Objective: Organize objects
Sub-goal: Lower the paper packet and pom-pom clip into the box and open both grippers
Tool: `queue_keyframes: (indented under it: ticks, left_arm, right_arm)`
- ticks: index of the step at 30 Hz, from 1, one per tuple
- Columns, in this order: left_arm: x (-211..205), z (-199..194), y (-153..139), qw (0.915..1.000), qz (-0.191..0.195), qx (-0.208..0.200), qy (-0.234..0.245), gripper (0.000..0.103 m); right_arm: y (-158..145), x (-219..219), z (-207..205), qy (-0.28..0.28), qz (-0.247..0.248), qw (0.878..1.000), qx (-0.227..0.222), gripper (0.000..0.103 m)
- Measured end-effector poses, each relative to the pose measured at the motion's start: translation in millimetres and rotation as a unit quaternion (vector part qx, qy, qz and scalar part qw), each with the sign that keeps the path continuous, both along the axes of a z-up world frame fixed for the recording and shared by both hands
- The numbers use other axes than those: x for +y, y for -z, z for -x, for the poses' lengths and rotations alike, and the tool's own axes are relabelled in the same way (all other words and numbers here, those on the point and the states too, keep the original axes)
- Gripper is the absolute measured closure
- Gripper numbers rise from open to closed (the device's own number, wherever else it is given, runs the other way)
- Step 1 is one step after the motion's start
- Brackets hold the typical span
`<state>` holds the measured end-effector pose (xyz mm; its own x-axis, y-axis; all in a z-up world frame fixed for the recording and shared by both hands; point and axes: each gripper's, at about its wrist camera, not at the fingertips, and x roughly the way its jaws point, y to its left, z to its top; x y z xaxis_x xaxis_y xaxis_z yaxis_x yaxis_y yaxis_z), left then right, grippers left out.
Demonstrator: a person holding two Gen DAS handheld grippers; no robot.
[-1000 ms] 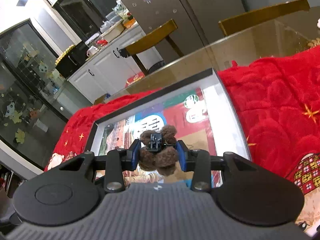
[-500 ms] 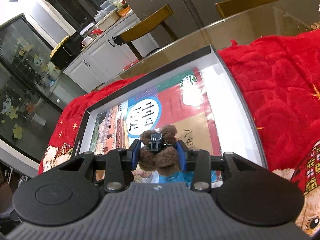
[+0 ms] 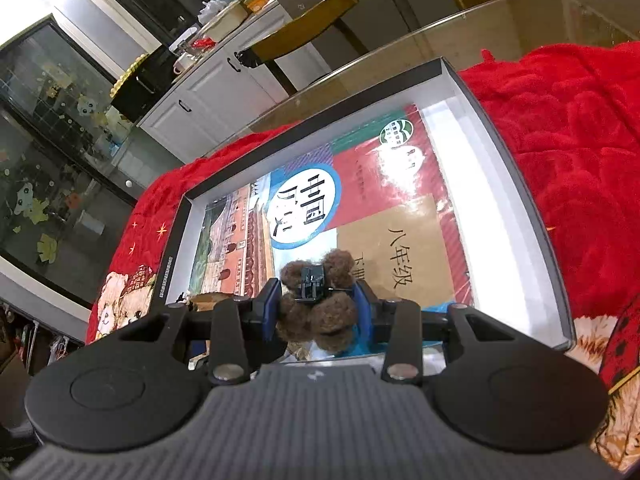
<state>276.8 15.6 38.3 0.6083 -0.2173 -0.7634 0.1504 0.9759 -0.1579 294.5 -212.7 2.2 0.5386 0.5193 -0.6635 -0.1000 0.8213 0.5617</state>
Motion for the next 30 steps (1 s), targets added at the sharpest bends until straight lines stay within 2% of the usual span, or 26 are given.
queue_keyframes:
  ticks: [15, 30]
  left_arm:
    - [5.8, -7.3, 8.2, 0.9994, 0.028, 0.019, -0.005, 0.046]
    - [3.5, -8.4, 9.2, 0.9995, 0.022, 0.022, -0.004, 0.045]
  right_arm:
    - [2.1, -0.7, -1.7, -0.005, 0.004, 1.000, 0.001, 0.059]
    - [1.6, 2.1, -1.0, -0.010, 0.010, 1.000, -0.002, 0.057]
